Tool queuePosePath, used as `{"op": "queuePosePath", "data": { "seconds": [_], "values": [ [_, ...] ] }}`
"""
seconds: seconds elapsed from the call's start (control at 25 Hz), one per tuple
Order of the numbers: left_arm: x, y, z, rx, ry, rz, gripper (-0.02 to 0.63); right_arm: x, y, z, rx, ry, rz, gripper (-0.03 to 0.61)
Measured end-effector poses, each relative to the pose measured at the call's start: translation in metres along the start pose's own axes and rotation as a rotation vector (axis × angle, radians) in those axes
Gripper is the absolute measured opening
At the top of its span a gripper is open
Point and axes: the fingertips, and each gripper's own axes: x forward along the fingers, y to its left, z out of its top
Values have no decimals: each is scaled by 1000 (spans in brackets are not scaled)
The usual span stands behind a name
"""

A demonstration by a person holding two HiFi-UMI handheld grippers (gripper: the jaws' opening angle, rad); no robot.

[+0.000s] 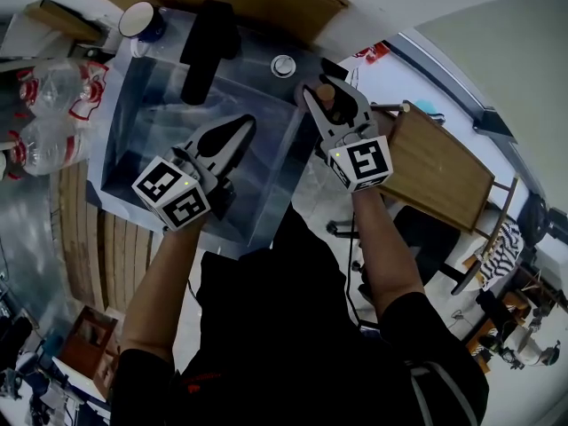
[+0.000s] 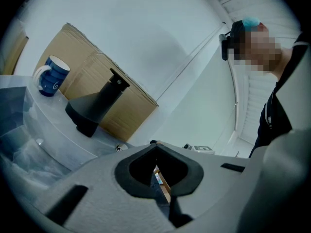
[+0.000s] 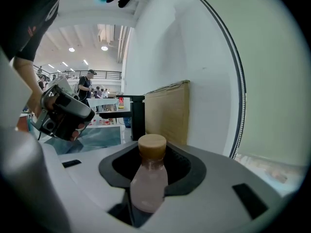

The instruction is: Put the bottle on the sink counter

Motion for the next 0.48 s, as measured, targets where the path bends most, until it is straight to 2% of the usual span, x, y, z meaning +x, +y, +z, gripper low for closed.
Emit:
{"op": "queuePosePath", "data": {
  "seconds": [0.28,0.48],
  "values": [
    [-10,-7,4,16,-4,11,17,0,1,-1,18,17,6,131],
    [-18,-12,6,27,-9,18,17,-1,6,0,30,24,28,195]
  ]
}}
